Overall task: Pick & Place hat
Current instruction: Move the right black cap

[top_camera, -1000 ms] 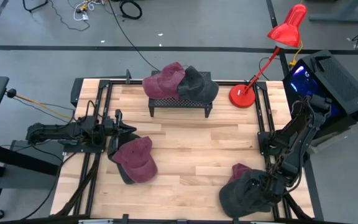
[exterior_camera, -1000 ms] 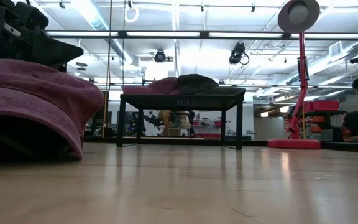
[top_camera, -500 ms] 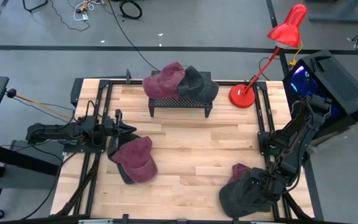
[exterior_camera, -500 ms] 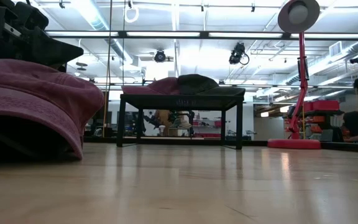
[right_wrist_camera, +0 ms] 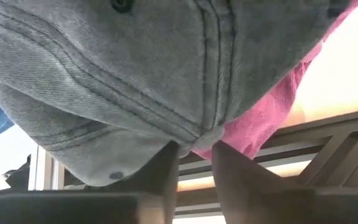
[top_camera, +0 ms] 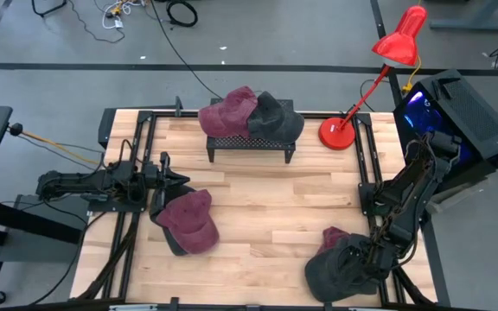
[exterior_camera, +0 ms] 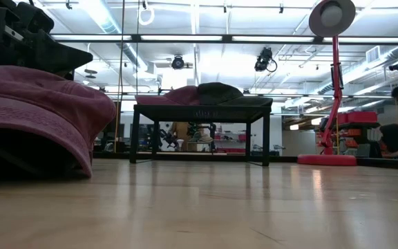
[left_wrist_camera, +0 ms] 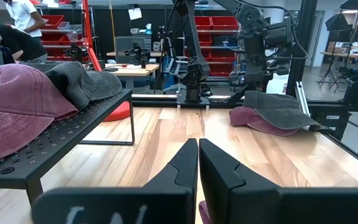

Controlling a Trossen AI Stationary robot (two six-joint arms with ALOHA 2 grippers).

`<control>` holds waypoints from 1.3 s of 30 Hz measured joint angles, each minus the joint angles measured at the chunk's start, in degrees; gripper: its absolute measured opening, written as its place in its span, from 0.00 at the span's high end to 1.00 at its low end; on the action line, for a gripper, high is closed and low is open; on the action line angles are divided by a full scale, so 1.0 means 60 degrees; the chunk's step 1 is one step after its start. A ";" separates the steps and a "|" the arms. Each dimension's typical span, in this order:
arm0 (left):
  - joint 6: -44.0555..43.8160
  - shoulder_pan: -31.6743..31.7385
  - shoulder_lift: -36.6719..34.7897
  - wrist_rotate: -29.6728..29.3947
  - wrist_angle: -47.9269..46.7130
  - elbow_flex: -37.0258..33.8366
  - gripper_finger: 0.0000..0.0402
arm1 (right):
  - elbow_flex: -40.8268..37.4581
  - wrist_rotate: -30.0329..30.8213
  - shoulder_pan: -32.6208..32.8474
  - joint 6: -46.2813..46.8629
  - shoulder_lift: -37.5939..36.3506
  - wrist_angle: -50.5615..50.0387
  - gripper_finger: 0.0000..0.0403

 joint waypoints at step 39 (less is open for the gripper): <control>0.0002 0.0000 0.0000 0.0000 0.0000 0.0002 0.95 | 0.2807 0.3064 -0.0458 -0.2031 -0.0951 -0.1752 1.00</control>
